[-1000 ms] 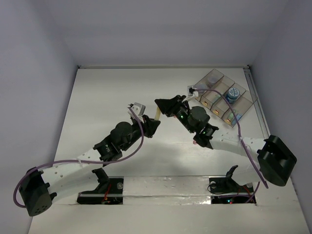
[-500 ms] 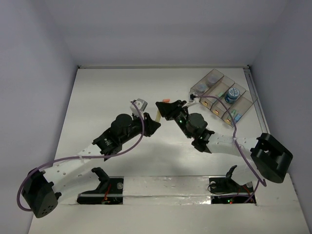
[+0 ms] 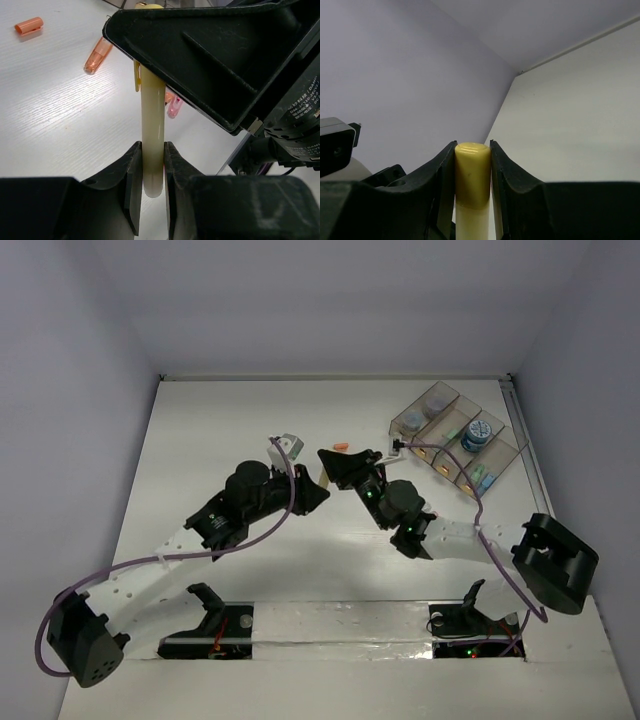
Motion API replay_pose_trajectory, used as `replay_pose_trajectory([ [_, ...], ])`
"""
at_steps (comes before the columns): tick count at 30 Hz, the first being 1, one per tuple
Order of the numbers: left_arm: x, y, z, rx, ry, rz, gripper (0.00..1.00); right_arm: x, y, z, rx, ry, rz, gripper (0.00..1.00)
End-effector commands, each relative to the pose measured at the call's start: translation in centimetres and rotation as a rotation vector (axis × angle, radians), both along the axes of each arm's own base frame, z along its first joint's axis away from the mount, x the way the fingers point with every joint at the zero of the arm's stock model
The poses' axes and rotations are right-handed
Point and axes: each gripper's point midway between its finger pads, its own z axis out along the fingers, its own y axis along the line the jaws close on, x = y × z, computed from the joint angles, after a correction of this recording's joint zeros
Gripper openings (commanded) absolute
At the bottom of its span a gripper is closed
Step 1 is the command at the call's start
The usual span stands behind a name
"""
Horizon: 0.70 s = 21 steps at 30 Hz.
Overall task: Sort the stationery into containers
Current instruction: Close the pen cap on the pen, then place the pen in the storage box.
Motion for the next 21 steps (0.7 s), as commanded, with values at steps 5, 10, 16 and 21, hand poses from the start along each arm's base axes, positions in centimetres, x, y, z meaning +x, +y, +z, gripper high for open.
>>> replay_pose_trajectory([
  [5, 1.9, 4.4, 23.1, -0.594, -0.558, 0.203, 0.00, -7.2, 2.8, -10.4, -0.415, 0.186, 0.242, 0.00],
  [10, 2.4, 2.6, 16.5, -0.525, -0.419, 0.156, 0.00, -2.4, 0.8, -6.8, -0.401, 0.142, 0.107, 0.00],
  [16, 2.0, 2.3, 10.7, -0.461, -0.314, 0.136, 0.07, 2.7, -1.9, -3.3, -0.338, 0.113, 0.026, 0.00],
  [21, 1.4, 2.2, 8.7, -0.432, -0.289, 0.114, 0.44, 5.9, -3.6, -1.2, -0.329, 0.091, -0.038, 0.00],
])
